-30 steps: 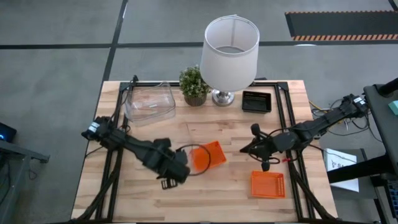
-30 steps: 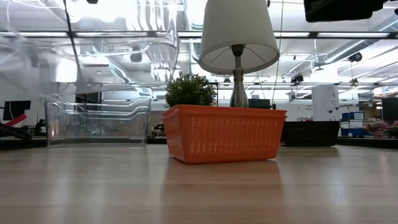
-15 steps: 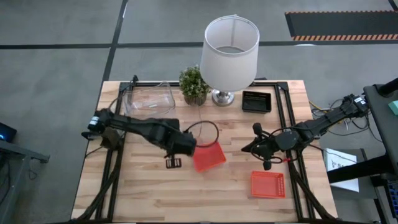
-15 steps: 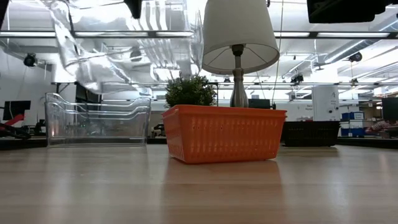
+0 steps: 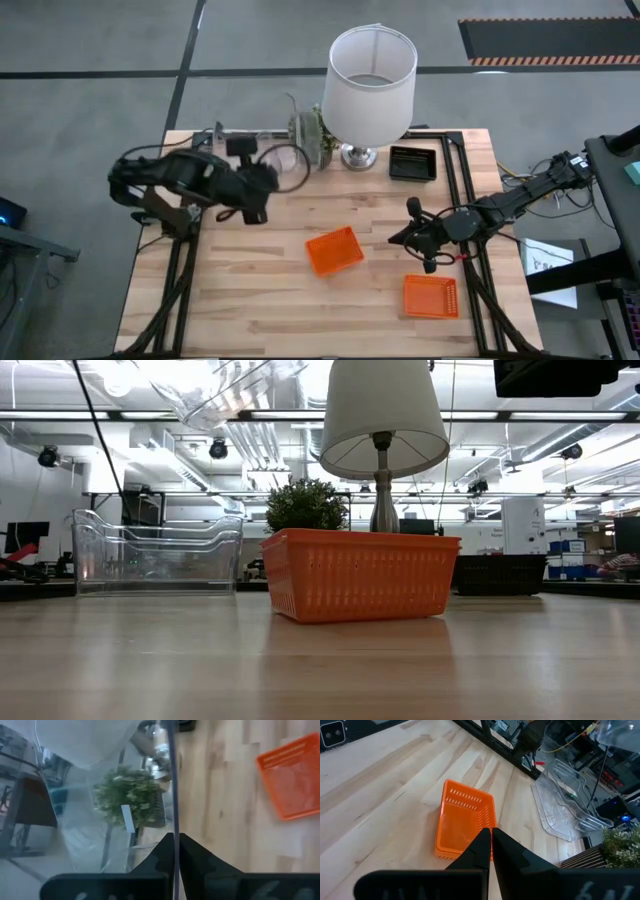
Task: Stack baskets by color
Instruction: Stack the transparent bin into the top of the stacked transparent bins
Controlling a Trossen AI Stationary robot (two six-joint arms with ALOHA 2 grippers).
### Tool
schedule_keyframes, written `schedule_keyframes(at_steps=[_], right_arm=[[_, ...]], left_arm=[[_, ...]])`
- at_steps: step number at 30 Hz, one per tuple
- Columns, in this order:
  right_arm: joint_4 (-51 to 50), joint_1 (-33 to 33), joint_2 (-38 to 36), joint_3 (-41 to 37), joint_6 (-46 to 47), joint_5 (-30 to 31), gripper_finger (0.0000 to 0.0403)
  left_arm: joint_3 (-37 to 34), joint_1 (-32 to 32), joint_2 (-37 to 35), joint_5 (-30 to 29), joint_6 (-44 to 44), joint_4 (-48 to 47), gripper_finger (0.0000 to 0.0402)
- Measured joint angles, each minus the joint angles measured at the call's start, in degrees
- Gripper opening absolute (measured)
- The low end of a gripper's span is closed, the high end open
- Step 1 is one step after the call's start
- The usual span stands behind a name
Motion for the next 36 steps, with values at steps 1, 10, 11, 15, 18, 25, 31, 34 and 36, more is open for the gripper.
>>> schedule_keyframes(at_steps=[1,10,11,15,18,25,31,34,36], right_arm=[[0.0,0.0,0.0,0.0,0.0,0.0,0.0009],[0.0,-0.1,0.0,0.0,0.0,0.0,0.0009],[-0.1,-0.1,0.0,0.0,0.0,0.0,0.0009],[-0.1,-0.1,0.0,0.0,0.0,0.0,0.0009],[-0.1,-0.1,0.0,0.0,0.0,0.0,0.0009],[-0.1,-0.1,0.0,0.0,0.0,0.0,0.0009],[-0.2,-0.1,0.0,0.0,0.1,0.0,0.0009],[-0.2,-0.1,0.0,-0.2,0.1,0.0,0.0009],[-0.2,-0.1,0.0,-0.3,0.0,0.0,0.0009]], left_arm=[[0.0,0.8,-0.5,0.0,1.0,0.0,0.0],[-0.2,12.0,-0.6,3.6,9.5,0.0,0.0],[-0.2,13.3,-0.5,5.3,10.1,0.0,0.0],[-1.1,17.3,0.1,8.7,10.7,0.1,0.0],[-3.0,19.6,0.0,11.1,11.9,0.1,0.0],[-9.2,21.7,-0.1,13.2,13.6,0.1,0.0],[-13.9,23.0,-1.7,13.7,14.1,0.1,0.0],[-16.9,24.4,-3.8,13.6,11.8,0.1,0.0],[-19.2,25.3,-5.7,14.3,10.6,0.1,0.0]])
